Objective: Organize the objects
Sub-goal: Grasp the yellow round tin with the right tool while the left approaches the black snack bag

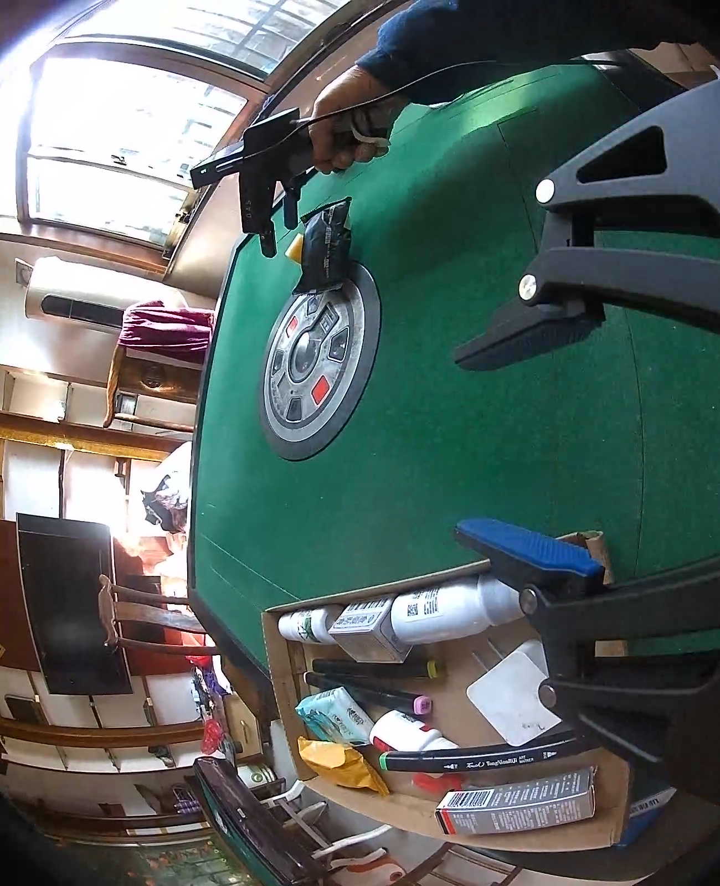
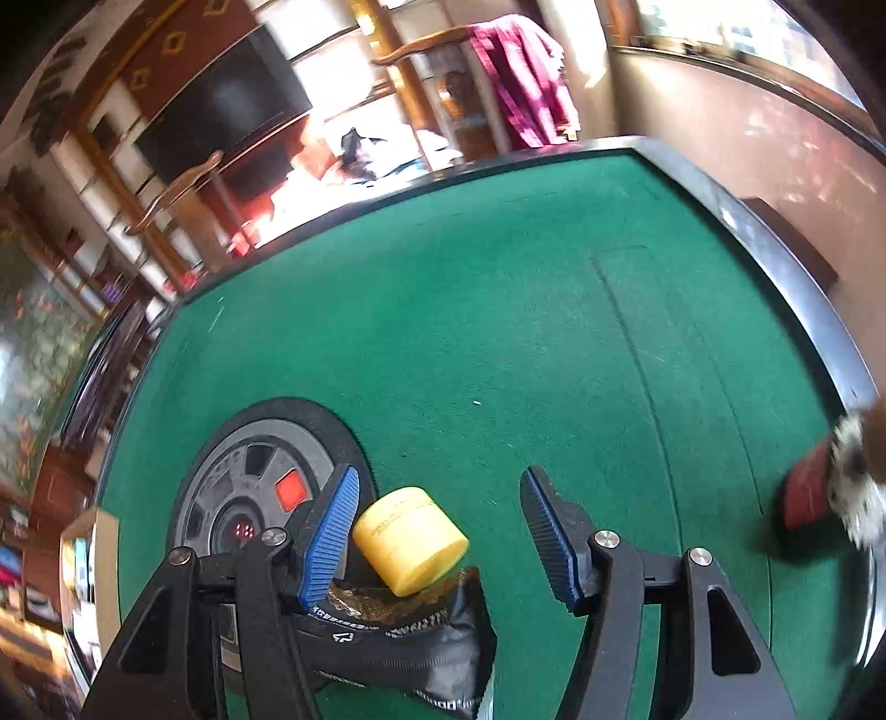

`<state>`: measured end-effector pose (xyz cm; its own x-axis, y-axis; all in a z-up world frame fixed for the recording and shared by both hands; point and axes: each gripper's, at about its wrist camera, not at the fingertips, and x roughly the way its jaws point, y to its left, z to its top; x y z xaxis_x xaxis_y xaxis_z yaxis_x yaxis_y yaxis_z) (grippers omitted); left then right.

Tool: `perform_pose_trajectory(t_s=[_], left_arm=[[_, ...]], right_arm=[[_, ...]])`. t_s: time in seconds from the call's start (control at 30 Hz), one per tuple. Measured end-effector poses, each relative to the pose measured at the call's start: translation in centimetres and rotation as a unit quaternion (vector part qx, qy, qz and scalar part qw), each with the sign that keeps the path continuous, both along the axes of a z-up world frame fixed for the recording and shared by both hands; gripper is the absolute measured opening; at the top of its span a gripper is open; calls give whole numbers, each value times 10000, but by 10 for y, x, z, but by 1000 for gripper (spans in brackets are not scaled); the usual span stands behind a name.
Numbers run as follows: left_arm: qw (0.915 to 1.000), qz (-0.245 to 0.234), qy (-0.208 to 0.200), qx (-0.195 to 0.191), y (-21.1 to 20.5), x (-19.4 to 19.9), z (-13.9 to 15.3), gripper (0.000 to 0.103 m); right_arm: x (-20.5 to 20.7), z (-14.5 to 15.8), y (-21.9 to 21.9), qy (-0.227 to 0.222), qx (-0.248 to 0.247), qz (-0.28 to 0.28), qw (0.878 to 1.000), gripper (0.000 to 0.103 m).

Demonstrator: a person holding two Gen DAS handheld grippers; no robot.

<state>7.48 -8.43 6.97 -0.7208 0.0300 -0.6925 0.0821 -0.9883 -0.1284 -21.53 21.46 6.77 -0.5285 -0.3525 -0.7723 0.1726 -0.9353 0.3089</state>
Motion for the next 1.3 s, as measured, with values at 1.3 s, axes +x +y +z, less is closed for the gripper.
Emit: perform_pose_trajectory(t_s=[1.3], left_arm=[[9947, -412, -592, 728, 58, -40, 2, 64]], right_arm=[[127, -11, -6, 299, -561, 526, 9966, 43]])
